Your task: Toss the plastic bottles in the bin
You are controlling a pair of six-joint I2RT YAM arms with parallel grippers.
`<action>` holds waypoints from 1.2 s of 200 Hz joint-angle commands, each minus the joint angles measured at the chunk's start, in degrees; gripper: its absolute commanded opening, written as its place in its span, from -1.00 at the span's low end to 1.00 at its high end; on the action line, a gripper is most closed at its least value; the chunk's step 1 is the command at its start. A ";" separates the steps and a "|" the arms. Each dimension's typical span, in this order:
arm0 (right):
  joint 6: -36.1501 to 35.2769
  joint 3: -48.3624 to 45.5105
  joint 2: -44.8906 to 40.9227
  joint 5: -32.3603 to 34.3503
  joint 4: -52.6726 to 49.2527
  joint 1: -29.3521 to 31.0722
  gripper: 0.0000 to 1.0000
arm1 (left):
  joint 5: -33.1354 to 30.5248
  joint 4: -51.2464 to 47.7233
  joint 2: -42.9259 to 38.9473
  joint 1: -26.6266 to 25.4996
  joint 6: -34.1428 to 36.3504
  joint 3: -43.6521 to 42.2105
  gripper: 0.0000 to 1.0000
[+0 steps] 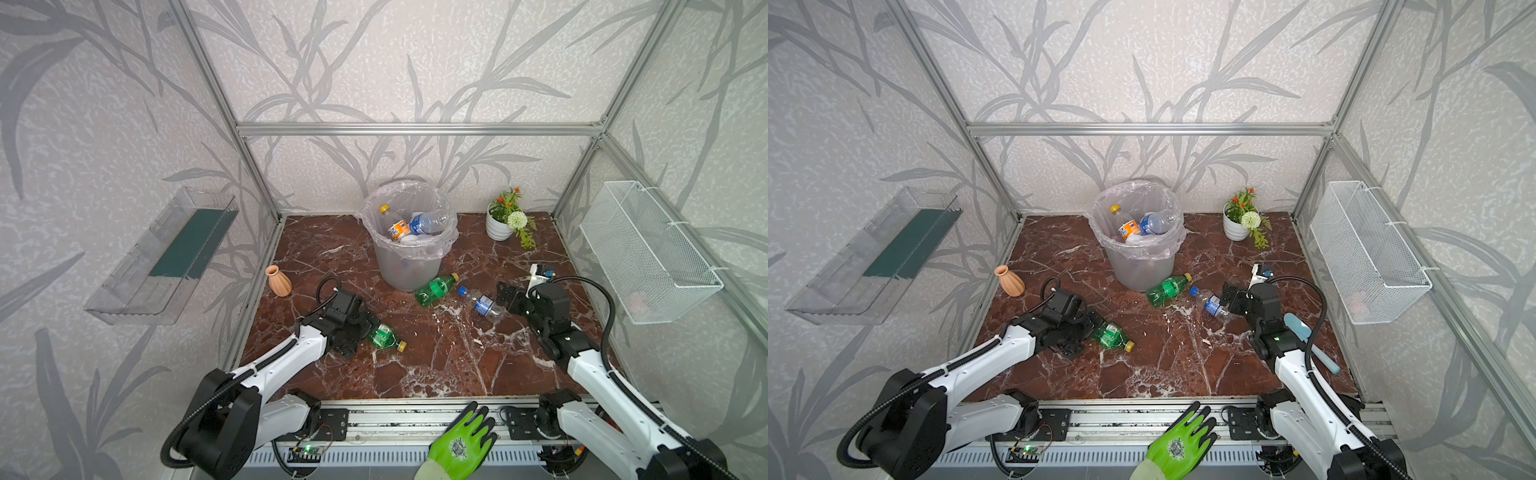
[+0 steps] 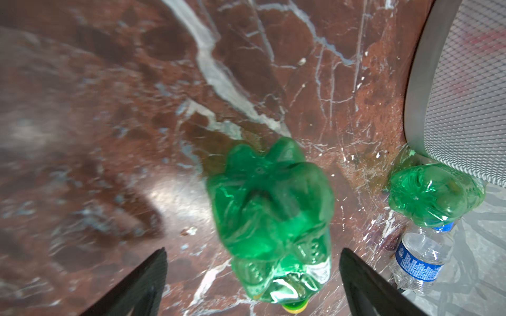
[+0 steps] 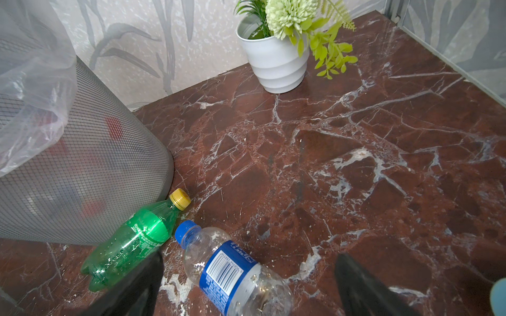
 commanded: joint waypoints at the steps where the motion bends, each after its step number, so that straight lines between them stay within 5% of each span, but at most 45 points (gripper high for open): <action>1: 0.76 -0.77 -0.60 -0.11 0.94 -0.37 0.94 | 1.23 3.27 3.03 -0.61 -0.10 1.69 0.89; 69: 1.40 -0.79 -1.00 0.33 0.30 -0.85 0.94 | 5.13 8.20 13.32 -1.56 3.75 3.59 0.55; 97: 1.40 -0.95 -2.11 0.85 -0.97 -1.07 0.94 | 2.71 4.98 14.09 -1.36 5.67 5.31 0.24; 150: 1.66 -1.40 -3.68 1.12 -1.92 -1.60 0.94 | 0.73 3.78 9.83 -0.94 6.99 6.45 0.03; 189: 1.75 -1.65 -4.18 1.30 -1.79 -1.68 0.94 | -10.28 -1.01 -3.60 0.53 12.94 11.25 0.02; 240: 1.92 -2.62 -5.35 1.60 -0.59 -1.95 0.94 | -34.75 9.06 -21.12 0.98 37.13 21.18 -0.01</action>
